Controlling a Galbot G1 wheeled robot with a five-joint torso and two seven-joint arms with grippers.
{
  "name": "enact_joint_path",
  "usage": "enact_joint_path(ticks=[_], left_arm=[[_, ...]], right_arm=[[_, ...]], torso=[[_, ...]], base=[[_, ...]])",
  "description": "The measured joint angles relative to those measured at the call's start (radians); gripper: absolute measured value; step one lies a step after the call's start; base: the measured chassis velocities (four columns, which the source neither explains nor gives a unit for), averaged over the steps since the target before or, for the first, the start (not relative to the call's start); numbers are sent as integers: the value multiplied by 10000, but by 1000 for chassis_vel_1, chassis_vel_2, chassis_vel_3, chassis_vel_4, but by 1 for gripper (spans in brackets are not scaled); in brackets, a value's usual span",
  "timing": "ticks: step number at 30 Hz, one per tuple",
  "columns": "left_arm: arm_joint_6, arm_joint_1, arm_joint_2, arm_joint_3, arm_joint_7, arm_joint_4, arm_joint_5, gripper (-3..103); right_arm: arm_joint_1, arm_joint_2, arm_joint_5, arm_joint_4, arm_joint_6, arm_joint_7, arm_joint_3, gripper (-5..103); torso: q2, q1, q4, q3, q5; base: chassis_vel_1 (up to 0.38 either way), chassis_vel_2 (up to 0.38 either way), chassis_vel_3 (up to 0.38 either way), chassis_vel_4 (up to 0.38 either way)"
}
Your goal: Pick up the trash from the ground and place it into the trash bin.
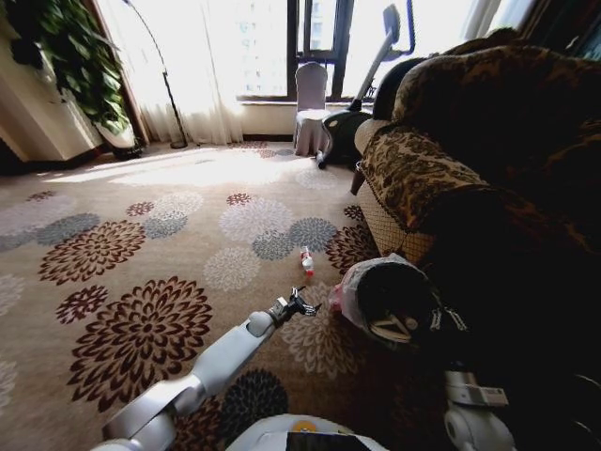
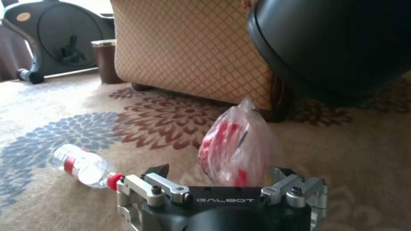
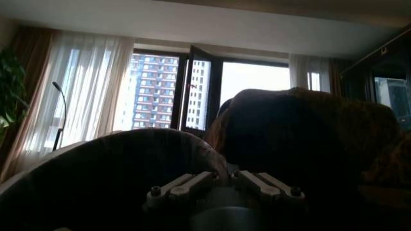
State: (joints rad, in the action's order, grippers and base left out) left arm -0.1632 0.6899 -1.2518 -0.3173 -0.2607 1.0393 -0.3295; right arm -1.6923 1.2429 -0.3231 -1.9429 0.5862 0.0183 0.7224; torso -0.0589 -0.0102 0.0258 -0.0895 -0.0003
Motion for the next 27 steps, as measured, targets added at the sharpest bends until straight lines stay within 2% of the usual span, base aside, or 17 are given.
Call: enact_joint_path(ticks=[7,15,18,20,24,27], left_arm=[[-145,-260,-195,-267,-67,-560,54,100],[-265,-639,-418,-552,-131,-1141,150,100],[-383,-803,-617,-640,-216,-1643,272,100],[-616,-1089,-944,-707,-254,-2455,483,100],[-829,-1342,-1230,-779,-458,-3122,653,100],[-935,-1542,-1701,-724,-702,-3788,716,100]], right_arm=[[-25,-29,-20,33,32,0,17,0],[-101,-30,-2,58,46,-8,31,0],[-106,-32,-8,56,94,-6,19,0],[-158,-28,-9,31,155,-3,17,0],[-307,22,6,19,211,0,22,0],[-513,99,43,-10,272,-1,82,0]], torso=[[0,-1,2,-1,3],[0,-3,-8,-3,8],[0,-3,0,-3,1],[0,-3,7,-3,2],[0,-3,5,-3,5],[0,-3,-4,-3,4]], base=[[-162,-112,156,119],[-154,-79,126,47],[48,42,-15,-16],[36,32,-3,-7],[0,0,0,0],[0,0,0,0]])
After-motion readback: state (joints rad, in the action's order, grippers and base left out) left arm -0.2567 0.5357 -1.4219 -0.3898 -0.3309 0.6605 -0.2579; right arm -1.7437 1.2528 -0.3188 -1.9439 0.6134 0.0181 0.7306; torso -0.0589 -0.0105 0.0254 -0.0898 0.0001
